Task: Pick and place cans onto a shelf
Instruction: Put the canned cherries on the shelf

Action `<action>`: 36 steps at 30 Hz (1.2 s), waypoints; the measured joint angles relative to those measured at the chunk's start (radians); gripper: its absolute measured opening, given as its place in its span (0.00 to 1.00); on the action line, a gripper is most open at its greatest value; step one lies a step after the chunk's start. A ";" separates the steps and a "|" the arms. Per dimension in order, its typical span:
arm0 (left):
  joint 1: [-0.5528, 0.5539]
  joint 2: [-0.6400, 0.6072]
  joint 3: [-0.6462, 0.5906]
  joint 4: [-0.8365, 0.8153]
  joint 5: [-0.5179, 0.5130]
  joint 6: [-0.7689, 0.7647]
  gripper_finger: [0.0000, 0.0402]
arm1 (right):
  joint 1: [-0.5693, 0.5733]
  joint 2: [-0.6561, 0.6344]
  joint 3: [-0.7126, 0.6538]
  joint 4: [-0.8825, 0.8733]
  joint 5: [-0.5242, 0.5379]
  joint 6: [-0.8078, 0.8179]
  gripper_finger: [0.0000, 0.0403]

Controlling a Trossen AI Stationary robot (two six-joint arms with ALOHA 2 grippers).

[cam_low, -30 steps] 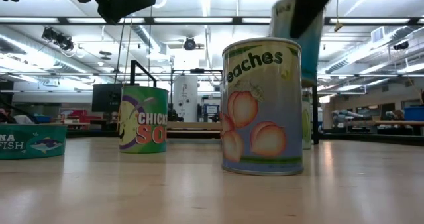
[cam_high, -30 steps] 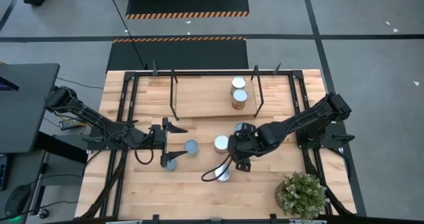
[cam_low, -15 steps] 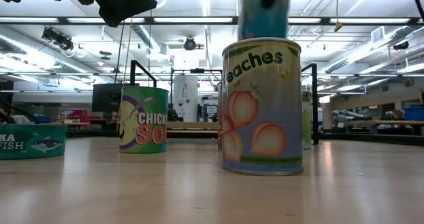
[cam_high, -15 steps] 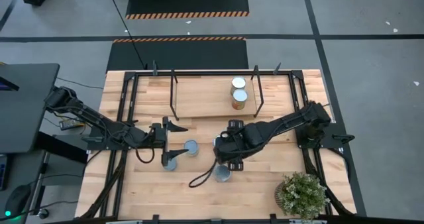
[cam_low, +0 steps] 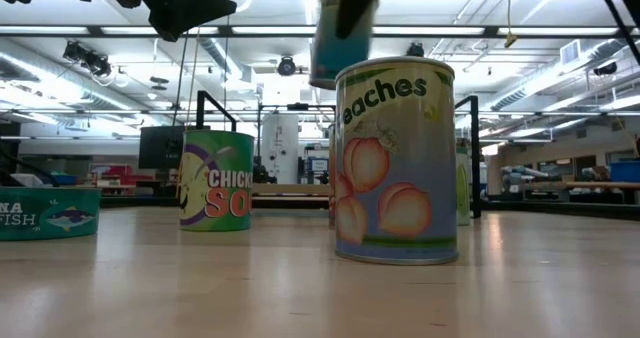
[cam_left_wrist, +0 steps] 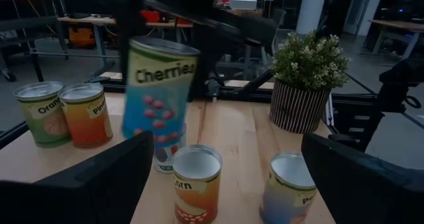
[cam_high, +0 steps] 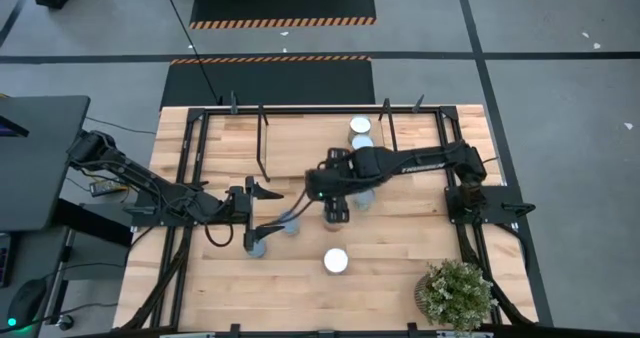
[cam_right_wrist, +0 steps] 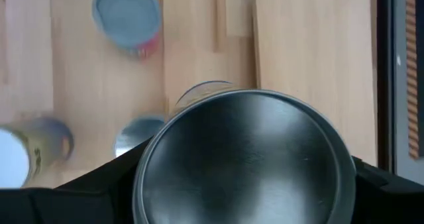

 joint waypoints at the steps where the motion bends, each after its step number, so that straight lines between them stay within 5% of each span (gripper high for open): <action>1: 0.000 0.000 0.000 0.000 0.000 0.000 0.97 | -0.010 0.000 0.000 0.022 -0.007 -0.019 0.81; 19: 0.000 0.000 0.000 -0.037 -0.001 -0.001 0.97 | -0.126 -0.003 0.000 -0.002 -0.081 -0.211 0.81; 36: 0.043 0.000 0.000 -0.044 -0.001 0.010 0.97 | -0.374 -0.003 -0.212 0.199 -0.236 -0.739 0.81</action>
